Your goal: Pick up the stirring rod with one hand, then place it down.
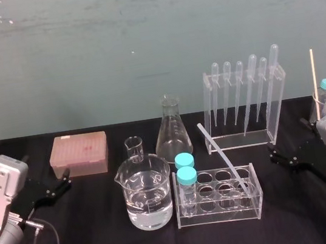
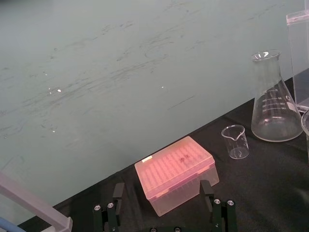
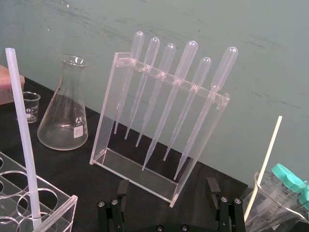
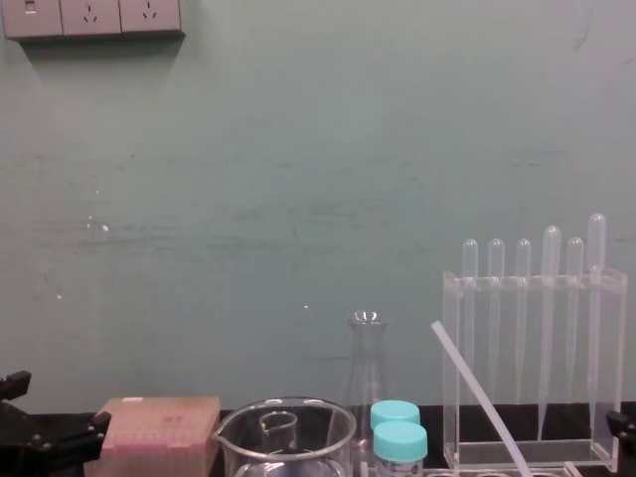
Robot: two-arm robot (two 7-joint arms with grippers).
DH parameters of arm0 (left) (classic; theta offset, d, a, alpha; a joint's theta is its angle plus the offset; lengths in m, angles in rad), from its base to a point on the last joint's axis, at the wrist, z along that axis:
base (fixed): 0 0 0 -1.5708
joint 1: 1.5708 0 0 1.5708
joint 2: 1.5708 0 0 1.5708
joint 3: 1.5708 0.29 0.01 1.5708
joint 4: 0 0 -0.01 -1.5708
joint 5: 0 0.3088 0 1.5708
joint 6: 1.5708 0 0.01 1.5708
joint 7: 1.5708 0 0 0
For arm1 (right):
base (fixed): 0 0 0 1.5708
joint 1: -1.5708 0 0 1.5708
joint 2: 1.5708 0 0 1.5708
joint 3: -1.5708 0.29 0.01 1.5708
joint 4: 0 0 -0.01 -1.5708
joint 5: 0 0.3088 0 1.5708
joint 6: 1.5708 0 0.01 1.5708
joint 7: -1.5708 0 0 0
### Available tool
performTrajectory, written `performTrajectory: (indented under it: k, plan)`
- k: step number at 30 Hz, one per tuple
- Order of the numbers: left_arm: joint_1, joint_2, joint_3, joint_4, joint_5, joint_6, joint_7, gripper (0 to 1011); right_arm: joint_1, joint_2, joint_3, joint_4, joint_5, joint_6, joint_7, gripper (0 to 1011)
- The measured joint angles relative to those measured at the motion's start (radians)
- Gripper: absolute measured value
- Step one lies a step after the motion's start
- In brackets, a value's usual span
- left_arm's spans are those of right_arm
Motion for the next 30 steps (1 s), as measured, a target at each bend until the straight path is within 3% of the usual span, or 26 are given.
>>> performTrajectory:
  k: [30]
  plan:
    - [0.0,0.0,0.0,0.0,0.0,0.0,0.0,1000,0.0,0.0,0.0,0.0,0.0,0.0,0.0,1002]
